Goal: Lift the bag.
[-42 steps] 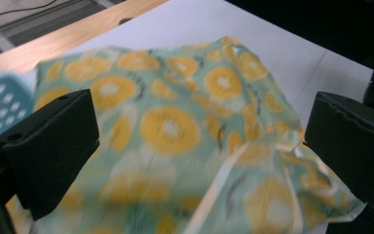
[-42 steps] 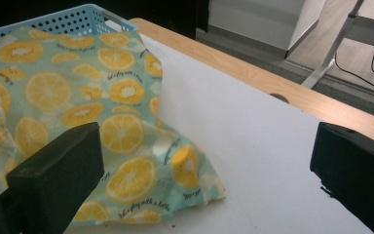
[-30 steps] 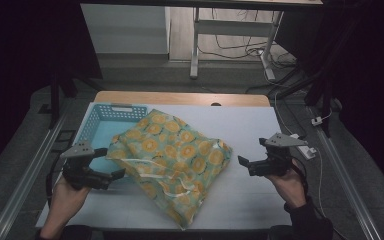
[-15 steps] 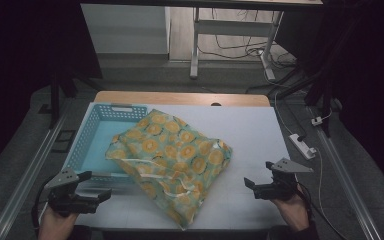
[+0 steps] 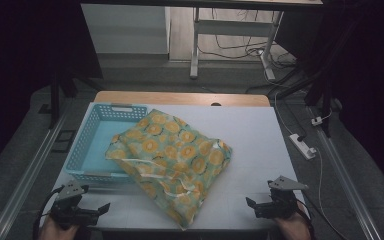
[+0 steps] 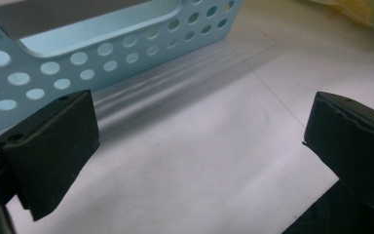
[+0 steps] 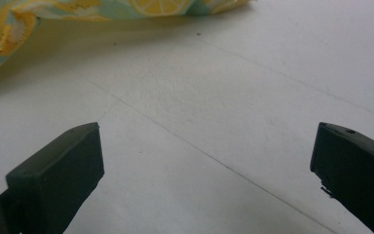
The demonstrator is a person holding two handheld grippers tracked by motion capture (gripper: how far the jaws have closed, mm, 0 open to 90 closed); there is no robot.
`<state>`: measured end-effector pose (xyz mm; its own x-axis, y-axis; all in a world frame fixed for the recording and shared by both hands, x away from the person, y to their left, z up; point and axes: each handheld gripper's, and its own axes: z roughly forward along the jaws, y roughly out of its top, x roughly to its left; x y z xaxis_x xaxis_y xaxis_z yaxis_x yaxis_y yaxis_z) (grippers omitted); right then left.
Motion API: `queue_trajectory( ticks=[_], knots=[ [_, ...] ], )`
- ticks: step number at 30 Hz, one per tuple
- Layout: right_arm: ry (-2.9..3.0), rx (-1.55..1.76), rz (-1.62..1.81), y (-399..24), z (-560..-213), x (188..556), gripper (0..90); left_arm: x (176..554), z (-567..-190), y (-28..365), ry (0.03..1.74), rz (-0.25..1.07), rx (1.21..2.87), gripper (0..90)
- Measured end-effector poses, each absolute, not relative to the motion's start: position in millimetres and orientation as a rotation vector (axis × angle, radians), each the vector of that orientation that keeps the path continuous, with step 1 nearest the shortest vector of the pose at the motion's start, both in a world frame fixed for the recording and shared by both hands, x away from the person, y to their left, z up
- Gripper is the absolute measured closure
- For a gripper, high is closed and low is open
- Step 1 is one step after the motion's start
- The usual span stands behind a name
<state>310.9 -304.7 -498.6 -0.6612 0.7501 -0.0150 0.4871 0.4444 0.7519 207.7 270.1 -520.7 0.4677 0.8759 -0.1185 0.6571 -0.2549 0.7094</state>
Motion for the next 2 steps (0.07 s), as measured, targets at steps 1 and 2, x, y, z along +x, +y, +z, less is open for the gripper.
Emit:
queue_trajectory(
  ticks=[1,2],
  knots=[
    [2.359,1.054,1.059,-304.6,-499.4,311.3,0.0,208.7,-521.0,270.1,1.272,0.384,2.004,0.0],
    [2.361,1.073,1.065,-305.8,-499.7,312.7,0.0,209.5,-521.1,270.7,1.275,0.372,2.004,0.0]
  ],
)
